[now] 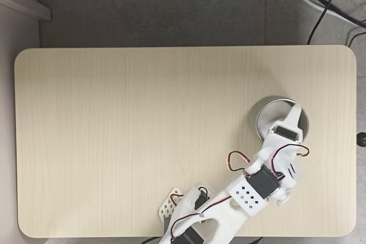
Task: Grasp a dressing and put it in the cup.
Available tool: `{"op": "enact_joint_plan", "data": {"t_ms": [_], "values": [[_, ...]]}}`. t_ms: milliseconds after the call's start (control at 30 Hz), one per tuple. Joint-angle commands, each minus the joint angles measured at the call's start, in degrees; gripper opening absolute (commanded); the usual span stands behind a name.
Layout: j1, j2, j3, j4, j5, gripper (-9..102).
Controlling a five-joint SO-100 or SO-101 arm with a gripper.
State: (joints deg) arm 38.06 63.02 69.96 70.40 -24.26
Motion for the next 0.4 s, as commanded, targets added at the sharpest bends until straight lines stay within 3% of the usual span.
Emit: {"op": "enact_joint_plan", "data": {"t_ms": [0, 367], "values": [[-1.3, -1.1, -0.5, -1.1, 0.9, 26], [-2.6, 2.4, -0.4, -2.2, 0.6, 26]]}}
